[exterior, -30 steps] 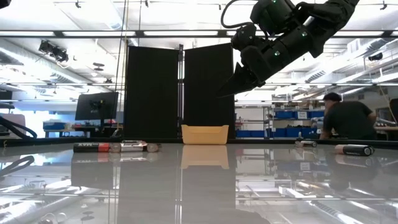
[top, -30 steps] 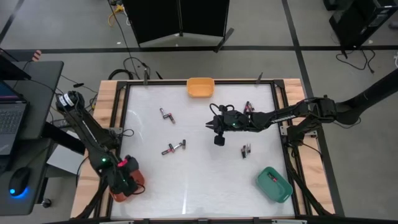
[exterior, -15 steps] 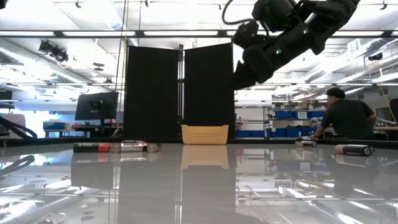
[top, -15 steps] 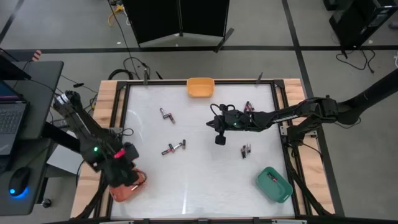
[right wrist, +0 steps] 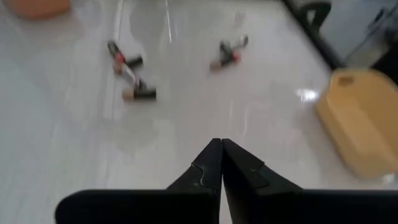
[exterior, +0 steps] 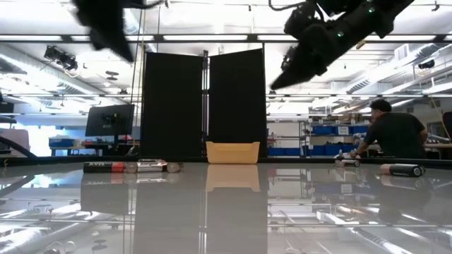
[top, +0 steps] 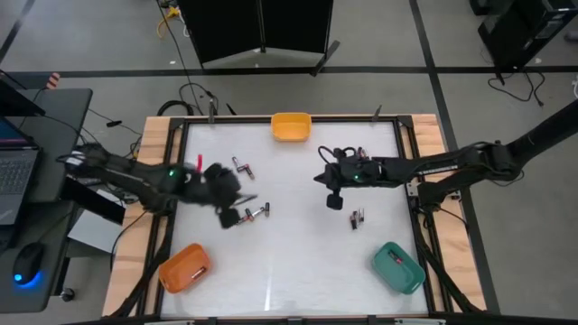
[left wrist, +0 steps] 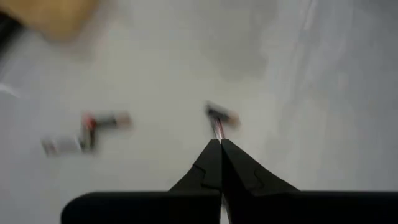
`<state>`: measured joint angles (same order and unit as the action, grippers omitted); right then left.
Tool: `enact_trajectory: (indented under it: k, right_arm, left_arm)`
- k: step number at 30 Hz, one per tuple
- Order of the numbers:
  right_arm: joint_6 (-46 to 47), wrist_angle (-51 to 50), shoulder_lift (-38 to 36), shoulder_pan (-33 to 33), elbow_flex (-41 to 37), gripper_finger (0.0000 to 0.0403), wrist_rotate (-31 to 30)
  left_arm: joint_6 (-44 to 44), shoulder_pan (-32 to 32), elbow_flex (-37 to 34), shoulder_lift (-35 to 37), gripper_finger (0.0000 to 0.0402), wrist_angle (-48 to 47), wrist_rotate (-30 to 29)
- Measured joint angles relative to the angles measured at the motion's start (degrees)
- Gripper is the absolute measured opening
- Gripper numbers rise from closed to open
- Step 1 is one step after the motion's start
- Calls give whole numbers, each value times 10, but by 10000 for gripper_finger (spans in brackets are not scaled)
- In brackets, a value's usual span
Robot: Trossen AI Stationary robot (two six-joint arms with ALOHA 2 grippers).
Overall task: Sort batteries
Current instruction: Put the black-brown battery into the yellow bin
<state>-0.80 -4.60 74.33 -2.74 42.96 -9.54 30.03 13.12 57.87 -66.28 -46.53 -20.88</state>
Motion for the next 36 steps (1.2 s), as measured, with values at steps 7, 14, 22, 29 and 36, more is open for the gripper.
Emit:
enact_trajectory:
  k: [7,14,22,29,36]
  right_arm:
    - [73,-79,-19,0,0,21,0]
    - [128,-122,-20,0,0,39,0]
    - [72,-136,-20,0,0,32,4]
    - [87,-133,-11,-8,0,20,6]
    - [279,-145,31,-20,0,18,-64]
  left_arm:
    - [-178,-105,0,-42,2,138,56]
    - [-280,-160,0,-125,1,278,155]
    - [-344,-209,0,-218,1,459,260]
    - [-360,-248,-23,-262,3,592,320]
    - [-313,-295,-134,-258,4,798,357]
